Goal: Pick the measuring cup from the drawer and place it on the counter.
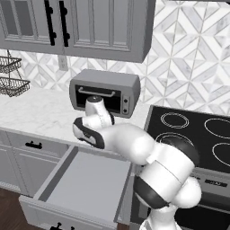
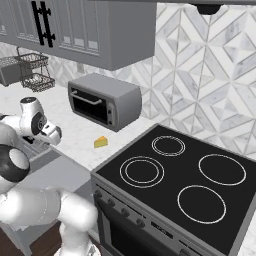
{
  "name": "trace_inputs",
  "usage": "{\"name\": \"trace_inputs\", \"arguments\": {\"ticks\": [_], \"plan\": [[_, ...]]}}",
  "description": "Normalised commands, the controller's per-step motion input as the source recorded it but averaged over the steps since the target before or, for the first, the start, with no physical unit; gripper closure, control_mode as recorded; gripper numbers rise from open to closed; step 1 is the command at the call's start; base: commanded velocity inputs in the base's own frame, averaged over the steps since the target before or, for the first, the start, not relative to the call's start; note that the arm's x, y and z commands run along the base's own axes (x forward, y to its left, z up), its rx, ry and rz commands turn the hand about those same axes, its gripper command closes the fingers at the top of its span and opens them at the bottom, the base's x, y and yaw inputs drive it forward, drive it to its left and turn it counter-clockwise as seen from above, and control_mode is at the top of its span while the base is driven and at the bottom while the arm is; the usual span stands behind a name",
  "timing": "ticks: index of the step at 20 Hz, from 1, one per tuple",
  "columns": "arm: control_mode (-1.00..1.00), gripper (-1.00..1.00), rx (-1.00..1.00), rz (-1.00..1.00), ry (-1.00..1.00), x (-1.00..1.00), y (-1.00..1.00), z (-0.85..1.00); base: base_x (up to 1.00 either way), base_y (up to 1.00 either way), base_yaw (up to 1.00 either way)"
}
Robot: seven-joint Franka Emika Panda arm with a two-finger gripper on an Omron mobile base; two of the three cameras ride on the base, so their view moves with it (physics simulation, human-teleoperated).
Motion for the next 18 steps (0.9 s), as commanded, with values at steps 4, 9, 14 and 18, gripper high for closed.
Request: {"name": "trace_inputs", "arguments": {"ticks": [4,9,14,18], "plan": [[-1.0,1.0,-0.03,-0.03,0.0,0.84,0.0,-0.14,0.0,0.0,0.0],[-1.0,1.0,-0.04,-0.02,0.0,0.71,0.0,-0.32,0.0,0.0,0.0],[-1.0,1.0,-0.07,0.0,0.0,0.6,0.01,-0.59,0.0,0.0,0.0],[-1.0,-1.0,-0.03,0.0,0.0,0.58,0.0,-0.32,0.0,0.0,0.0]]}}
